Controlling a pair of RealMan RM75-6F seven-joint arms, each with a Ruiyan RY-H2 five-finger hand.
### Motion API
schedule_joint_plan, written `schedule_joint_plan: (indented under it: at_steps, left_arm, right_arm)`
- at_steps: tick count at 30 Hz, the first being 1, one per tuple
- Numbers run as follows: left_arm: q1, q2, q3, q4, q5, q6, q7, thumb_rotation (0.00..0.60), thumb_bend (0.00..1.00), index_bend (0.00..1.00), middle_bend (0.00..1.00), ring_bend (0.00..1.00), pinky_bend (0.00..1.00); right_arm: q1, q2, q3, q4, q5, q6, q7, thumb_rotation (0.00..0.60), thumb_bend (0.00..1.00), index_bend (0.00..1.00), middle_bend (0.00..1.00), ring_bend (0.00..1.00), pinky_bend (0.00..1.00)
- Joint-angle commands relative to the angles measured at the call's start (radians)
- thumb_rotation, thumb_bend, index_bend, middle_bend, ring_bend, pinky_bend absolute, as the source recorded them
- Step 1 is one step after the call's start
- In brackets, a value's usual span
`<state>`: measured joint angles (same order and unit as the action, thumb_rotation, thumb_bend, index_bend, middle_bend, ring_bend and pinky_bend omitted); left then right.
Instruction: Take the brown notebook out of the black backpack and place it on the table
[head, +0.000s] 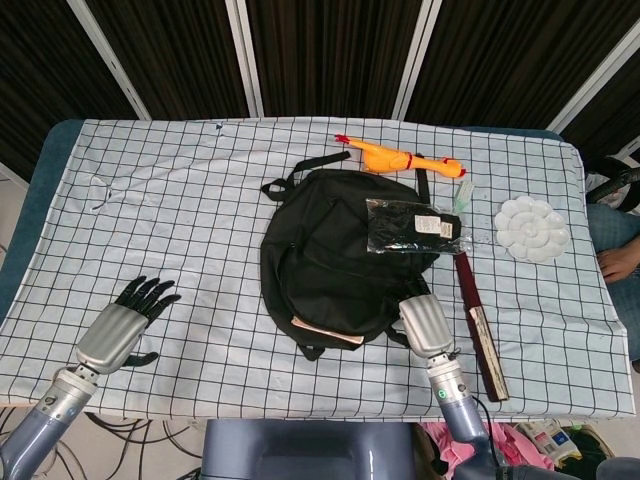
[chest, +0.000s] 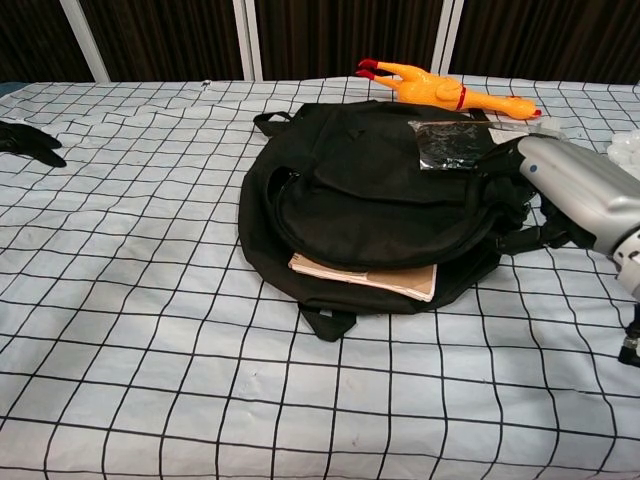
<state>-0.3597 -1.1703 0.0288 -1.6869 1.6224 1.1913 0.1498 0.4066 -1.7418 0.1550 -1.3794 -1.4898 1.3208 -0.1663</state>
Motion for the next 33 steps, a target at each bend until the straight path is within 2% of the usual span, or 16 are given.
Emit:
schedule_joint_plan:
  at_steps: [1, 6, 11, 13, 16, 25, 33]
  left_arm:
    - [-0.012, -0.011, 0.0, 0.01, 0.003, -0.014, -0.008, 0.6, 0.09, 0.15, 0.08, 0.0, 0.0]
    - [-0.033, -0.043, 0.001, 0.024, 0.021, -0.03, -0.019, 0.6, 0.11, 0.16, 0.1, 0.0, 0.0]
    - [-0.074, -0.089, -0.005, 0.039, 0.023, -0.082, -0.02, 0.6, 0.11, 0.17, 0.11, 0.0, 0.0]
    - [-0.104, -0.131, -0.014, 0.054, 0.035, -0.109, -0.013, 0.6, 0.11, 0.17, 0.13, 0.01, 0.0]
    - [-0.133, -0.189, -0.031, 0.083, 0.034, -0.129, 0.004, 0.6, 0.11, 0.17, 0.14, 0.01, 0.0]
    - [-0.205, -0.369, -0.109, 0.193, -0.017, -0.146, 0.008, 0.6, 0.11, 0.19, 0.2, 0.07, 0.11]
    - [-0.266, -0.465, -0.158, 0.28, -0.06, -0.169, -0.028, 0.6, 0.11, 0.24, 0.24, 0.1, 0.2]
  right_arm:
    - [0.029, 0.042, 0.039, -0.055, 0.045, -0.055, 0.012, 0.6, 0.51, 0.61, 0.46, 0.18, 0.08]
    - [0.068, 0.101, 0.098, -0.118, 0.107, -0.122, 0.004, 0.6, 0.51, 0.61, 0.46, 0.19, 0.08]
    - [0.116, 0.162, 0.18, -0.175, 0.229, -0.221, 0.034, 0.6, 0.51, 0.62, 0.47, 0.19, 0.08]
    - [0.148, 0.185, 0.226, -0.168, 0.295, -0.274, 0.041, 0.6, 0.51, 0.62, 0.47, 0.2, 0.08]
    - [0.183, 0.204, 0.263, -0.157, 0.363, -0.317, 0.037, 0.6, 0.51, 0.62, 0.47, 0.21, 0.08]
    - [0.23, 0.212, 0.277, -0.143, 0.42, -0.302, -0.001, 0.6, 0.51, 0.62, 0.47, 0.21, 0.08]
    - [0.246, 0.214, 0.271, -0.149, 0.444, -0.275, -0.016, 0.6, 0.51, 0.62, 0.47, 0.21, 0.08]
